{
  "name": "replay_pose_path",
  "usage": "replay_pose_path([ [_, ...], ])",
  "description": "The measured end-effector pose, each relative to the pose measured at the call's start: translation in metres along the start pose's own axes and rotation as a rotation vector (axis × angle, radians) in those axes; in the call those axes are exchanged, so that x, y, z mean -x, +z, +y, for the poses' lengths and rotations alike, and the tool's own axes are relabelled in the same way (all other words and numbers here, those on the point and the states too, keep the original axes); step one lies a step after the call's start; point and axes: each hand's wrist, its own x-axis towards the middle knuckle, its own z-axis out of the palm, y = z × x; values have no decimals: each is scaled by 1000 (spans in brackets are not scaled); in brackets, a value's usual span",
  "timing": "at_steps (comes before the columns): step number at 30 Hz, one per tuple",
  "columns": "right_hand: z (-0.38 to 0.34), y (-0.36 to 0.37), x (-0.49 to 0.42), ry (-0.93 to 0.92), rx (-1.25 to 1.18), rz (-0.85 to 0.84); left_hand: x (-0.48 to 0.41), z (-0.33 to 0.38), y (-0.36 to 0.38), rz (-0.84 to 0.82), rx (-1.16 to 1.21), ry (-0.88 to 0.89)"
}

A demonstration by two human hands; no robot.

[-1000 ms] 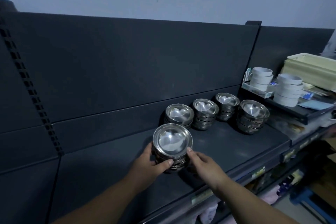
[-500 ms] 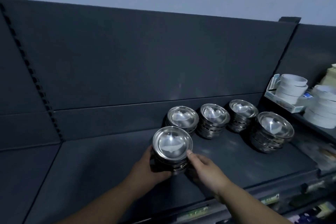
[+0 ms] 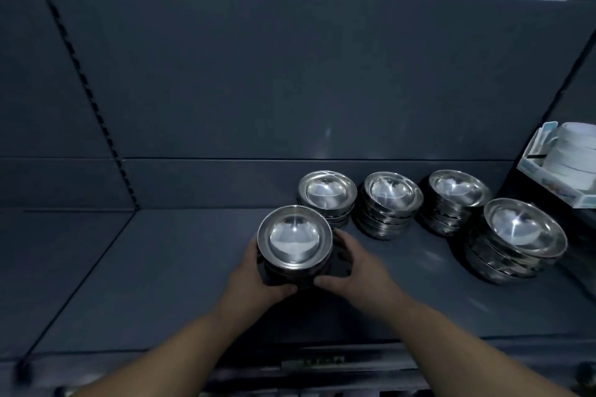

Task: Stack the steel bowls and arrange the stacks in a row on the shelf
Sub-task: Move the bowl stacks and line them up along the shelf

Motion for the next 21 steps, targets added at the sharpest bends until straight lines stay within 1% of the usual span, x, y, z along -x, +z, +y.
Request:
replay_pose_path([
  [5, 8, 2, -16, -83, 66, -13, 1, 7, 2, 32, -42, -3],
  [10, 14, 1, -18, -105, 44, 18, -2, 12, 1, 46, -25, -20],
  [15, 16, 2, -15, -96, 14, 30, -5, 18, -4, 10, -26, 7],
  [21, 15, 3, -6, -119, 62, 48, -5, 13, -5, -30, -79, -10],
])
